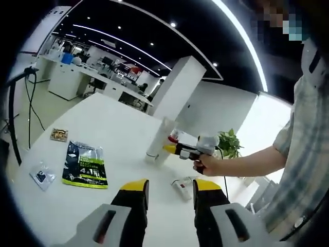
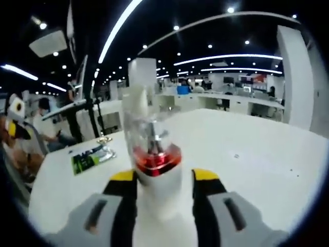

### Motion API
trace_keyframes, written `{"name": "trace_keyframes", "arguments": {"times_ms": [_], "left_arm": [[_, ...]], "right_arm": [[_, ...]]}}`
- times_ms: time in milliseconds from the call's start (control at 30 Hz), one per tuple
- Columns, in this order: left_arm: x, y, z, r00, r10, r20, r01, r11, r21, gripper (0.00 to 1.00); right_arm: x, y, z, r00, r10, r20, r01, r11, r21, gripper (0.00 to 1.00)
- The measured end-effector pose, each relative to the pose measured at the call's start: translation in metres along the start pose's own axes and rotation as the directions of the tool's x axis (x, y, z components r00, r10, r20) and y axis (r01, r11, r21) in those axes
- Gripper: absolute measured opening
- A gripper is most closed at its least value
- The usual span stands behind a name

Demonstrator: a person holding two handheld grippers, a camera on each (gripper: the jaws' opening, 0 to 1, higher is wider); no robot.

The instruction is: Arrange the skincare products in the storage area until every visible bottle or jar stands upright without overlapping.

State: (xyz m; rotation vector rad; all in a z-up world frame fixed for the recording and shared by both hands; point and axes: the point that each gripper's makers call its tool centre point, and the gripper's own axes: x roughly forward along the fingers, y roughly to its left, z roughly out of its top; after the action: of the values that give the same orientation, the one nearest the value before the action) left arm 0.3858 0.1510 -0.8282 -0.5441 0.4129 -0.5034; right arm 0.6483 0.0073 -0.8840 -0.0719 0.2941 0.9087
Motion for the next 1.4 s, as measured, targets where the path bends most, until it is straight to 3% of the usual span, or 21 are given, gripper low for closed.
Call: {"name": "trace_keyframes", "arguments": {"times_ms": [233, 400, 433, 533, 767, 900, 967, 1033, 1133, 1167, 1267, 1333, 1367, 1400], "left_arm": [[0.001, -0.002, 0.004, 1.000, -0.011, -0.003, 0.011, 1.000, 0.010, 0.36], [0.000, -0.001, 0.009, 1.000, -0.005, 0.005, 0.005, 1.000, 0.015, 0.37], [0.001, -0.002, 0.010, 1.000, -0.007, 0.010, 0.007, 1.000, 0.016, 0.37], [0.005, -0.007, 0.011, 1.000, -0.019, 0.016, 0.019, 1.000, 0.015, 0.37], [0.021, -0.019, 0.007, 0.998, -0.067, -0.002, 0.067, 0.998, 0.017, 0.37], [0.033, -0.026, 0.010, 0.995, -0.098, 0.000, 0.098, 0.995, 0.015, 0.37], [0.037, -0.029, 0.014, 0.994, -0.111, 0.009, 0.111, 0.994, 0.012, 0.37], [0.040, -0.030, 0.020, 0.993, -0.117, 0.019, 0.117, 0.993, 0.011, 0.37], [0.041, -0.028, 0.026, 0.994, -0.108, 0.036, 0.107, 0.994, 0.019, 0.37], [0.041, -0.026, 0.028, 0.994, -0.100, 0.046, 0.099, 0.995, 0.021, 0.37], [0.041, -0.024, 0.028, 0.994, -0.092, 0.053, 0.092, 0.996, 0.014, 0.37], [0.041, -0.024, 0.027, 0.995, -0.088, 0.053, 0.088, 0.996, 0.013, 0.37], [0.041, -0.023, 0.026, 0.995, -0.085, 0.051, 0.084, 0.996, 0.012, 0.37], [0.041, -0.024, 0.026, 0.995, -0.083, 0.050, 0.083, 0.997, 0.011, 0.37]], "right_arm": [[-0.008, 0.005, -0.004, 1.000, 0.010, -0.022, -0.009, 1.000, 0.007, 0.42], [-0.017, 0.008, -0.011, 0.998, -0.002, -0.059, 0.006, 0.998, 0.068, 0.51], [-0.020, 0.009, -0.012, 0.998, -0.003, -0.067, 0.008, 0.997, 0.078, 0.49], [-0.036, 0.016, -0.006, 0.999, 0.000, -0.053, 0.004, 0.997, 0.071, 0.38], [-0.073, 0.018, -0.012, 0.995, -0.027, -0.095, 0.038, 0.993, 0.116, 0.44], [-0.101, 0.022, -0.029, 0.980, -0.070, -0.188, 0.108, 0.975, 0.196, 0.45], [-0.113, 0.023, -0.044, 0.954, -0.157, -0.255, 0.219, 0.946, 0.238, 0.45], [-0.118, 0.046, -0.057, 0.941, -0.105, -0.322, 0.203, 0.937, 0.286, 0.45], [-0.116, 0.074, -0.069, 0.937, -0.079, -0.339, 0.186, 0.937, 0.296, 0.43], [-0.116, 0.084, -0.080, 0.921, -0.059, -0.386, 0.187, 0.934, 0.305, 0.43], [-0.109, 0.098, -0.094, 0.901, -0.047, -0.431, 0.215, 0.912, 0.349, 0.44], [-0.107, 0.101, -0.099, 0.884, -0.049, -0.465, 0.221, 0.921, 0.322, 0.43], [-0.104, 0.096, -0.100, 0.881, -0.091, -0.464, 0.240, 0.931, 0.274, 0.42], [-0.101, 0.099, -0.102, 0.880, -0.081, -0.468, 0.238, 0.928, 0.287, 0.41]]}}
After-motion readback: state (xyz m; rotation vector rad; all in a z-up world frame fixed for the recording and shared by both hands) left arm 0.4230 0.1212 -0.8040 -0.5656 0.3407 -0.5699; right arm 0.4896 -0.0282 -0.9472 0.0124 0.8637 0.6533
